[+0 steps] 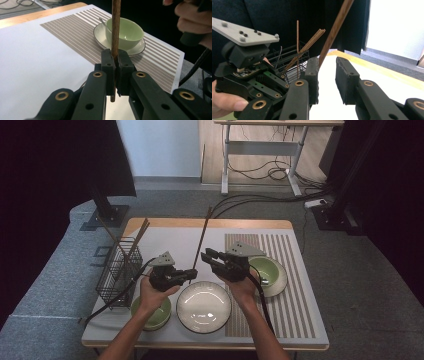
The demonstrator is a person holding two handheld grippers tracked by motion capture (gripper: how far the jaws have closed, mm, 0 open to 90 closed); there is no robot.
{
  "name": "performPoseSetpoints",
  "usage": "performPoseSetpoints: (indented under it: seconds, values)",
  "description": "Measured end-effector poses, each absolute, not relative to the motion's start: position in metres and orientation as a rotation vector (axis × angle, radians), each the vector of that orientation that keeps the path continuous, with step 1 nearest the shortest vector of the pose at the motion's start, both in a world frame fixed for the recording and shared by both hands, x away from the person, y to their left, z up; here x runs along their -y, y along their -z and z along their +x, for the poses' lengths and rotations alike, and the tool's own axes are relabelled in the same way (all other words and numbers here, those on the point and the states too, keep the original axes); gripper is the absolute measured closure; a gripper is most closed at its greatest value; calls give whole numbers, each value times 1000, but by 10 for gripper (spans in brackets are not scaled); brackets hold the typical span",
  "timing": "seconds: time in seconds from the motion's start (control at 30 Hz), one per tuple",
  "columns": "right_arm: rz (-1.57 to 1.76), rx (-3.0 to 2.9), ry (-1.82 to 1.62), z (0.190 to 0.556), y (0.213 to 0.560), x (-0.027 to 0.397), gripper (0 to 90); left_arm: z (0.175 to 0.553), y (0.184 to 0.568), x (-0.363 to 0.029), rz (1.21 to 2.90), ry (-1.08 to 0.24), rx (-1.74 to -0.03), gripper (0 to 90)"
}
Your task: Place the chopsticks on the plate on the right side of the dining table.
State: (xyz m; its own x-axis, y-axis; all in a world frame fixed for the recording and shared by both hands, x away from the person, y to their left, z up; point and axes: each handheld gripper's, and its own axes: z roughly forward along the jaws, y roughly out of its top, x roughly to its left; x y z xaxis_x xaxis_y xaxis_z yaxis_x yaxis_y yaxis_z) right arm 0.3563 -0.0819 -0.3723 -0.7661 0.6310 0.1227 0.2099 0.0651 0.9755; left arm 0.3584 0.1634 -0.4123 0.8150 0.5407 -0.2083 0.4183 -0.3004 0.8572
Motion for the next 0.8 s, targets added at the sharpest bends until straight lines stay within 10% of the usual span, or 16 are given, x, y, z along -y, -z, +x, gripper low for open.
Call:
performPoseSetpoints:
  seconds: [0.8]
  values:
    - [820, -2016, -1678, 366, 352, 77, 689, 361, 423, -157, 2084, -92, -745, 862]
